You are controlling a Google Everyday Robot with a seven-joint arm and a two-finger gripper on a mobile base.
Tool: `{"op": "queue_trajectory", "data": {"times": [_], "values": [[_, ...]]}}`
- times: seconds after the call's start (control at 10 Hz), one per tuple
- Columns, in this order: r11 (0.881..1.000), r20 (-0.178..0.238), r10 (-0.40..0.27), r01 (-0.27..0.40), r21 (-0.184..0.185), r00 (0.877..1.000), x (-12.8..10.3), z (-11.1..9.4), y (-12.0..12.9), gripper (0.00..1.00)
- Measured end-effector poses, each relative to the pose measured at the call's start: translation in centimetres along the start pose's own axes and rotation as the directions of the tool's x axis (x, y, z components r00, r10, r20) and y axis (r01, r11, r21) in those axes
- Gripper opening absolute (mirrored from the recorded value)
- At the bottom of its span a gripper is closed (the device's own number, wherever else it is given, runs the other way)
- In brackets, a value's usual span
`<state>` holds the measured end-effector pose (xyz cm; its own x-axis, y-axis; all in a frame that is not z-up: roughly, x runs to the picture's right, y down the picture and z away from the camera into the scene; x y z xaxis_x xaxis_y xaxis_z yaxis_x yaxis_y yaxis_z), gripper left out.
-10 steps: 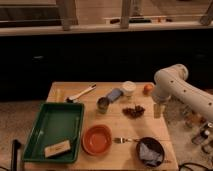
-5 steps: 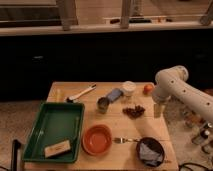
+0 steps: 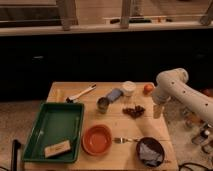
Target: Place grapes in red bowl
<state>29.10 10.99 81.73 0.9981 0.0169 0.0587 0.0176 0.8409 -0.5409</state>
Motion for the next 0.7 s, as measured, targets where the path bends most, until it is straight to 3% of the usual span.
{"op": "queue_trajectory", "data": {"times": [0.7], "values": [[1.0, 0.05, 0.013, -0.013, -0.011, 0.999, -0.3, 2.5, 0.0, 0.8]]}}
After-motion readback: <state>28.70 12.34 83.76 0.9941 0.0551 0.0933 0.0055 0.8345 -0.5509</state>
